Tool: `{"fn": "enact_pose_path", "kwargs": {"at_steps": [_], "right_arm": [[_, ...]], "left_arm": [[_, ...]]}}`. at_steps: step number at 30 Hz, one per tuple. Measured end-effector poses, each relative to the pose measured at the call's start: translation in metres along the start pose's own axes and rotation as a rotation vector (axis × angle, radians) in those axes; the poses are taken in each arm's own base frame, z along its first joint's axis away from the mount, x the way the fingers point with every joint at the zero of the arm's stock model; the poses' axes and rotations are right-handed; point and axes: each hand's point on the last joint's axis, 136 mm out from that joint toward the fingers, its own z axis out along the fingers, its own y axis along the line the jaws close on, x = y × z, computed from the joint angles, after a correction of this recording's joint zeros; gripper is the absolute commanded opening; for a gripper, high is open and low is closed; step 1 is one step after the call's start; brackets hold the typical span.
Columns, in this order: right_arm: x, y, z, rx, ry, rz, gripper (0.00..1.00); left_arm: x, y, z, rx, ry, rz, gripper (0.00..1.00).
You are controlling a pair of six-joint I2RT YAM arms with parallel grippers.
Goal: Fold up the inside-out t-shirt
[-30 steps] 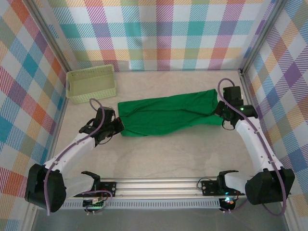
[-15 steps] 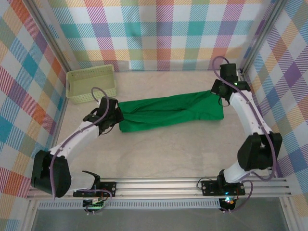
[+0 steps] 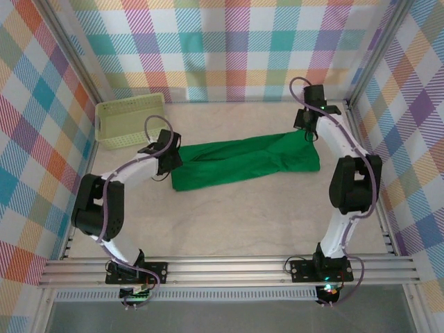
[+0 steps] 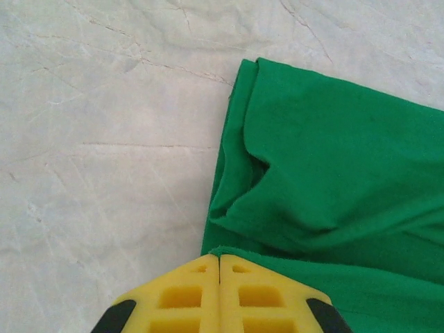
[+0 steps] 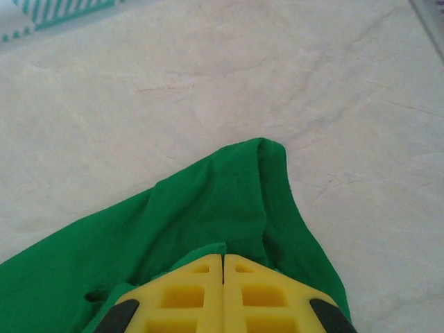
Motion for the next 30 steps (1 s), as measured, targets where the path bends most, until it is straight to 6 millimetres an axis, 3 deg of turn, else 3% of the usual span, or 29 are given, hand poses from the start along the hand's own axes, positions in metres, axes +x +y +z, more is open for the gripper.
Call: {"fn": "enact_pose_path", "kwargs": {"at_steps": [4,9,11,17,21,25,28,30], "right_arm": [[0.012,0.004,0.032,0.016,0.049,-0.019,0.12],[0.02,0.006,0.058,0.031,0.091,-0.039,0.17],[0.02,0.006,0.059,0.035,0.096,-0.043,0.32],[0.02,0.0,0.049,0.056,0.095,-0.041,0.61],[0.024,-0.005,0.019,0.037,0.088,-0.017,0.66],[0.032,0.007,-0.013,-0.064,0.087,0.007,0.68],[0.045,0.029,-0.017,-0.15,0.124,0.024,0.68],[0.058,0.039,-0.009,-0.184,0.173,0.043,0.69]], "left_arm": [[-0.001,0.002,0.012,-0.03,0.01,0.001,0.06],[-0.005,-0.002,0.024,-0.052,0.037,0.02,0.13],[-0.008,-0.004,0.028,-0.062,0.049,0.028,0.21],[-0.015,0.001,0.026,-0.092,0.066,0.045,0.44],[-0.017,0.004,0.012,-0.094,0.062,0.052,0.47],[-0.024,-0.014,-0.013,0.0,0.028,0.053,0.49],[-0.019,-0.039,-0.018,0.087,0.033,0.071,0.51],[-0.011,-0.05,-0.01,0.114,0.074,0.083,0.48]]}}
